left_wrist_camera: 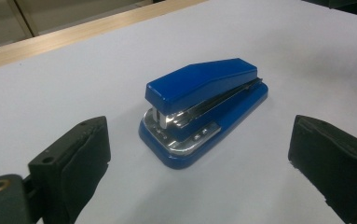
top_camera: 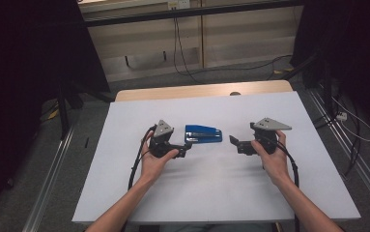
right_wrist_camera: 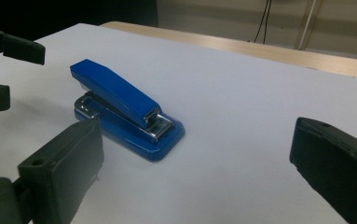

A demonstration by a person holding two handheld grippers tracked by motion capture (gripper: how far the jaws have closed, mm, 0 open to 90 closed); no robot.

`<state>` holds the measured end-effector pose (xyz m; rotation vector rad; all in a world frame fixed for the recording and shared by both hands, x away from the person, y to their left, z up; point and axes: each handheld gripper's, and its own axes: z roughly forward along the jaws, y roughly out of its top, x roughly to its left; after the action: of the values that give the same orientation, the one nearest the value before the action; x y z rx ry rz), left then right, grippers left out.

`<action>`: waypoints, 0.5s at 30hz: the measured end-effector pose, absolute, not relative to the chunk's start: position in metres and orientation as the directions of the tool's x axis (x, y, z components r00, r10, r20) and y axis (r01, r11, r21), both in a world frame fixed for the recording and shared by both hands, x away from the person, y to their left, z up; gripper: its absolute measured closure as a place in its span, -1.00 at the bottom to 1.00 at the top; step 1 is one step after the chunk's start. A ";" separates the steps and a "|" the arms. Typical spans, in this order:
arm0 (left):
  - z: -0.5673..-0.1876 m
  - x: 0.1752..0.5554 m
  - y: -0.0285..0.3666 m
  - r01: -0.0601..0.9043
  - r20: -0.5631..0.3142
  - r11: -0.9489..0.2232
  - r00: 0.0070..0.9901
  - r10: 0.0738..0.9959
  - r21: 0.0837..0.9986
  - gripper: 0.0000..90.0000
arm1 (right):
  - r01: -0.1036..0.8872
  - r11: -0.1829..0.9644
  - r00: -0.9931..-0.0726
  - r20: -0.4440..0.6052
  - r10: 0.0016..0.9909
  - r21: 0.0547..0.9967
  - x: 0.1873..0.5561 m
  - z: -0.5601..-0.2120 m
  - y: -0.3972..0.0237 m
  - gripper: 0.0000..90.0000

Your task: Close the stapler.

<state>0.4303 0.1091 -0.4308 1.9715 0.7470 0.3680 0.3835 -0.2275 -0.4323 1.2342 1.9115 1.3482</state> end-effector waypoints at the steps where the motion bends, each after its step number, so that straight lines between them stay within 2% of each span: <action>1: -0.430 0.429 0.110 0.354 -0.052 -0.351 0.765 0.642 0.867 -0.88 | 0.384 0.104 -0.468 0.097 0.878 0.917 0.382 -0.432 -0.227 -0.94; 4: -0.429 0.424 0.116 0.361 -0.079 -0.329 0.770 0.633 0.873 -0.88 | 0.372 0.109 -0.455 0.079 0.887 0.922 0.378 -0.431 -0.227 -0.93; 15: -0.430 0.409 0.133 0.343 -0.036 -0.327 0.735 0.677 0.881 -0.89 | 0.345 0.113 -0.411 0.042 0.911 0.932 0.362 -0.431 -0.229 -0.93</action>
<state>0.4086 0.1333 -0.4301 1.9388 0.7807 0.4200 0.3619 -0.2294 -0.4313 1.2189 1.8285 1.2904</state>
